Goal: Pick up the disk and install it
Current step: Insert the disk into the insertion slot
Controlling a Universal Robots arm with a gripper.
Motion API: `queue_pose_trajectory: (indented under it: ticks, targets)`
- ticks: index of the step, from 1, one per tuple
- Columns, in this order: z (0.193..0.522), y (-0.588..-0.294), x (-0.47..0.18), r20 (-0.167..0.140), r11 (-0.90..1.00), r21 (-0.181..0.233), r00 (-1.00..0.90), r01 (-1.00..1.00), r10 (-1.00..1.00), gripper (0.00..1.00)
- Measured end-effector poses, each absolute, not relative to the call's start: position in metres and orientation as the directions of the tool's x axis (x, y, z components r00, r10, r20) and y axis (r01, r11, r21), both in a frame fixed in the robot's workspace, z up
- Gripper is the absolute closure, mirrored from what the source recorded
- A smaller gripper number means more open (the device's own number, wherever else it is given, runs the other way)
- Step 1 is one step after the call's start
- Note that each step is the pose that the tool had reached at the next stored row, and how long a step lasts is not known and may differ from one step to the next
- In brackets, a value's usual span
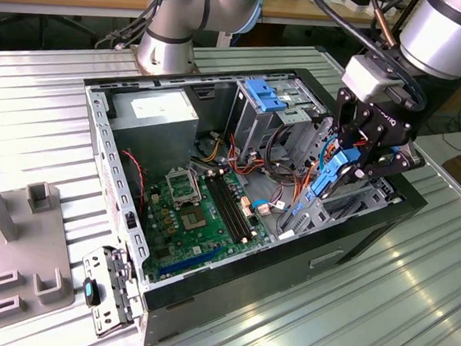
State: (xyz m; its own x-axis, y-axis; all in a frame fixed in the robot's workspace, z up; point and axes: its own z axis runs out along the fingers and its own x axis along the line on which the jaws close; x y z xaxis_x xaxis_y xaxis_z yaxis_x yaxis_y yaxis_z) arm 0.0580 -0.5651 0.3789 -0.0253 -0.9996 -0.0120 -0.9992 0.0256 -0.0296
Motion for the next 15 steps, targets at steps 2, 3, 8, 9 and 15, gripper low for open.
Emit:
queue_pose_trajectory:
  ticks: [2, 3, 8, 9, 15]
  targets:
    - [0.3787, -0.5651, 0.058, -0.012, 0.026, -0.03, -0.025, -0.999, -1.0, 0.63]
    - [0.3786, -0.5651, 0.058, -0.012, 0.026, -0.03, -0.025, -0.999, -1.0, 0.63]
    - [0.3784, -0.5651, 0.058, -0.012, 0.026, -0.03, -0.025, -0.999, -1.0, 0.55]
    - [0.3784, -0.5651, 0.058, -0.012, 0.026, -0.03, -0.025, -0.999, -1.0, 0.55]
    - [0.3765, -0.5645, 0.0675, -0.012, 0.026, -0.03, -0.025, -0.999, -1.0, 0.88]
